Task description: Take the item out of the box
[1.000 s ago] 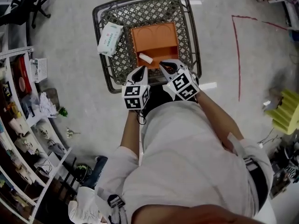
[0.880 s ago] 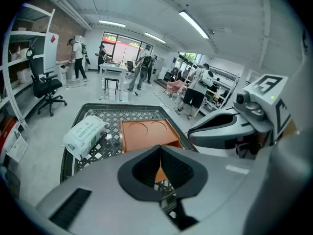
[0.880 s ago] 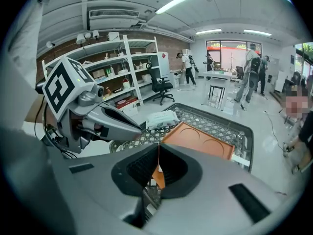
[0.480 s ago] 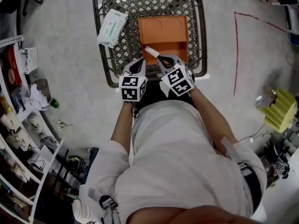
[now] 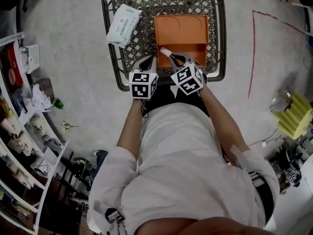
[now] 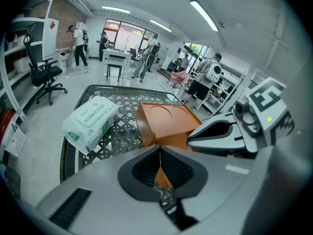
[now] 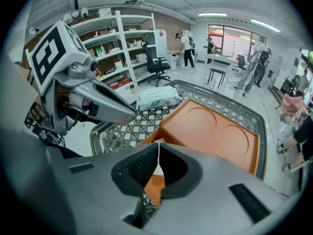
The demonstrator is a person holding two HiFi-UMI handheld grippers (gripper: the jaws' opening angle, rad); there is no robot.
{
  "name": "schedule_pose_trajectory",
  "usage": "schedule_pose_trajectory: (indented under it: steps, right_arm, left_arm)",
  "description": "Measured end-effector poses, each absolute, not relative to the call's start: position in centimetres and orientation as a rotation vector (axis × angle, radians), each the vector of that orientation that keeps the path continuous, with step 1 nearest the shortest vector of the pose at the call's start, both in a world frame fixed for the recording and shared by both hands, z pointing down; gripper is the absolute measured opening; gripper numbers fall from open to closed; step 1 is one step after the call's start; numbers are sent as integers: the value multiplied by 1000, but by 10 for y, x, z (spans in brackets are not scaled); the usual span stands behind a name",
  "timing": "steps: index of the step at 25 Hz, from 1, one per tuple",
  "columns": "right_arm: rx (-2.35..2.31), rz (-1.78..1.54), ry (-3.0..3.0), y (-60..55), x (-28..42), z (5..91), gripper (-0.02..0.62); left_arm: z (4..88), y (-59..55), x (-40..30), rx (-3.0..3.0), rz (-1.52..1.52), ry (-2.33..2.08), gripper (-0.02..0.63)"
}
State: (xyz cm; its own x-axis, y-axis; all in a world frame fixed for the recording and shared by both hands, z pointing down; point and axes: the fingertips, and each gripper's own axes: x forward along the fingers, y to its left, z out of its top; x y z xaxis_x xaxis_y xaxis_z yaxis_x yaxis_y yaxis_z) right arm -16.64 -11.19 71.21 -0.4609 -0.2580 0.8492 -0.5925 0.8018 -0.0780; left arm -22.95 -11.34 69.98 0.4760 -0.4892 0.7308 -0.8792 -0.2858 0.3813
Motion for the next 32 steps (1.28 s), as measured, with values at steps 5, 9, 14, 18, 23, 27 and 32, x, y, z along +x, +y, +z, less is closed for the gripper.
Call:
schedule_pose_trajectory:
  steps: [5,9,14,18,23,27,32]
  right_arm:
    - [609,440,-2002,-114,-169,736,6]
    - [573,437,-1967,-112,-172,750,9]
    - [531,441,-1917,-108,-173,767,95]
    - [515,429,-1886,-108,-174,779,95]
    - [476,398,-1853,-106,-175,787,95]
    - [447,346,-1834,-109,-179,791,103]
    - [441,325,-1819,-108,-168,792,113]
  left_arm:
    - [715,-111,-240,1914,642,-1127,12]
    - [725,-107,-253,1887,652,-1128,12]
    - [734,-104,-263,1854,651,-1126,11]
    - [736,-104,-269,1836,639,-1144,12]
    - [730,-93,-271,1788,581,-1179,12]
    - [732,-82,-273,1761,564,-1180,12]
    - [732,-75,-269,1741,548,-1199,12]
